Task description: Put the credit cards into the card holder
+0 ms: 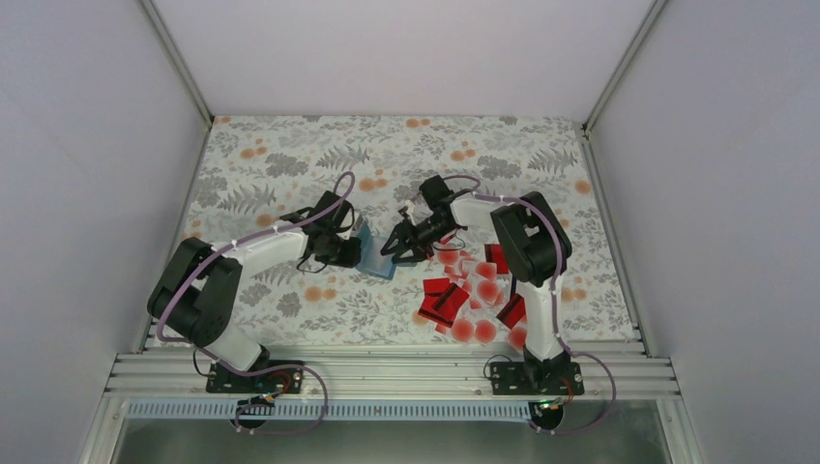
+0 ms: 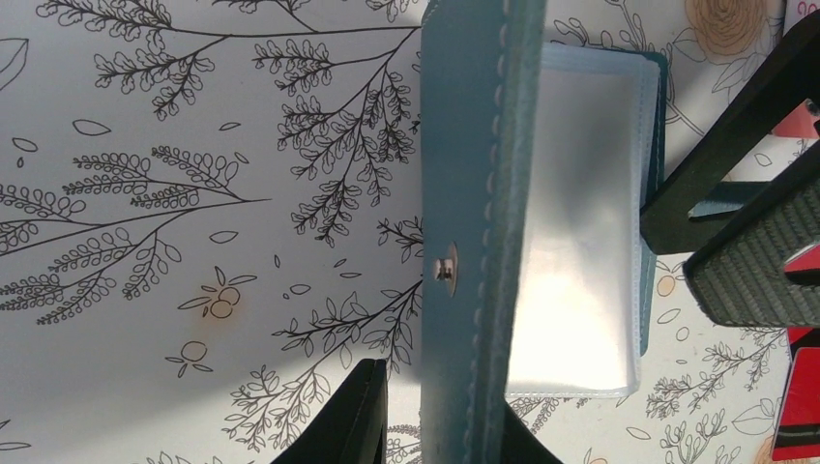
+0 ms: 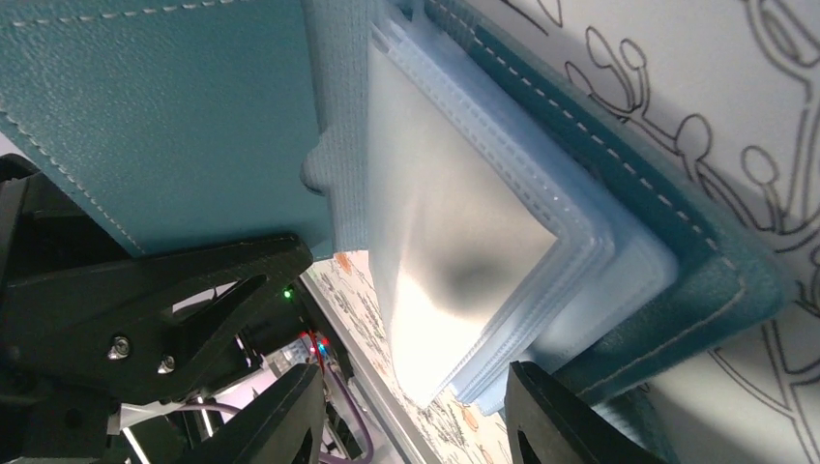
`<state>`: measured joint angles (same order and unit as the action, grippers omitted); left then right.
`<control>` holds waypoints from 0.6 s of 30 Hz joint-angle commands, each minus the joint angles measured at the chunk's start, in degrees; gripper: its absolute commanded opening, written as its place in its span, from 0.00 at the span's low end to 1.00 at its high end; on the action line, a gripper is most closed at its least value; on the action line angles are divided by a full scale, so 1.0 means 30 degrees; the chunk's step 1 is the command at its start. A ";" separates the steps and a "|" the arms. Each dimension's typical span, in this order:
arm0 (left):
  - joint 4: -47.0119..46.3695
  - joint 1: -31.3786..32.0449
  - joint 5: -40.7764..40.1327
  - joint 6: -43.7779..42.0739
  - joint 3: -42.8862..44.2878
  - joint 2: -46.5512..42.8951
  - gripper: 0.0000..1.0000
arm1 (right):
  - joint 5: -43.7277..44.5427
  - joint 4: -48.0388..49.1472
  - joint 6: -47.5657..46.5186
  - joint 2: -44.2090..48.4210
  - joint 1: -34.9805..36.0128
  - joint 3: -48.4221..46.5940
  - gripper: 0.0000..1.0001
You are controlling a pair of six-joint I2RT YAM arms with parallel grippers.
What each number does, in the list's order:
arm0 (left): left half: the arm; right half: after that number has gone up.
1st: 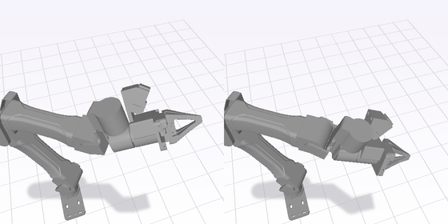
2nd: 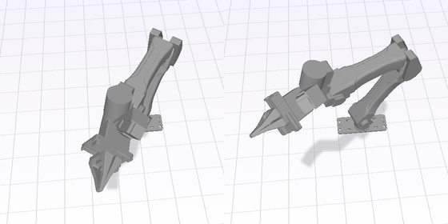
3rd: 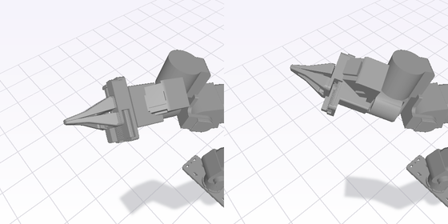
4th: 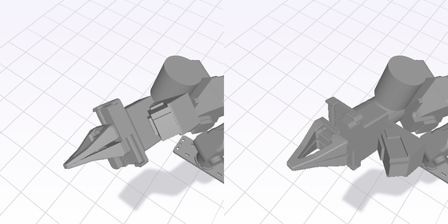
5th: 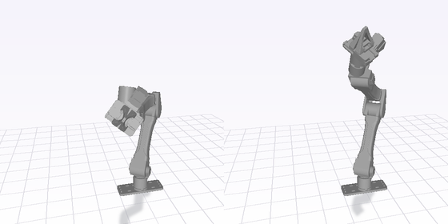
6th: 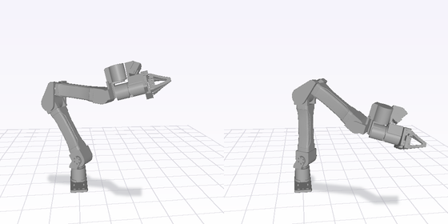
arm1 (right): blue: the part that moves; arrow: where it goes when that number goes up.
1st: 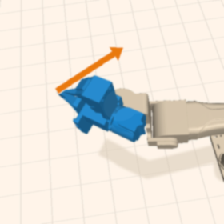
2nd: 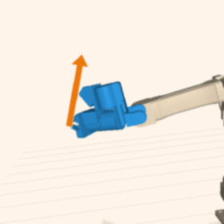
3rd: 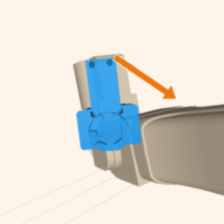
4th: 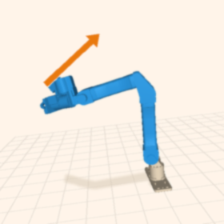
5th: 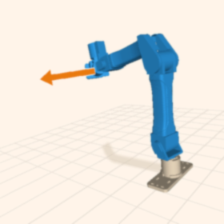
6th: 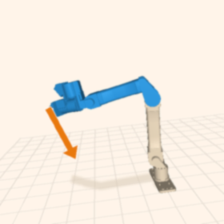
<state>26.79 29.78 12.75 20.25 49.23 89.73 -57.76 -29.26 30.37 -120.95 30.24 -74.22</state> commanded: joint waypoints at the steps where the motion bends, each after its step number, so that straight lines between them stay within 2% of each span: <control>1: -0.0301 0.0034 0.0436 0.0216 -0.0153 -0.0136 0.18 | -0.0549 0.0189 -0.0080 -0.0529 0.0263 -0.0423 0.48; 13: -0.0308 0.0027 0.0408 0.0281 -0.0173 -0.0153 0.18 | -0.0595 -0.2527 -0.1687 0.0063 0.0510 -0.1153 0.48; 18: -0.0246 0.0035 0.0403 0.0308 -0.0151 -0.0165 0.18 | -0.0805 -0.2677 -0.1556 0.0666 0.0523 -0.1123 0.48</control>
<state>26.61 29.78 13.58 20.43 49.23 89.73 -58.94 -34.83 26.50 -121.75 31.20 -76.23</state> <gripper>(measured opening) 0.182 0.482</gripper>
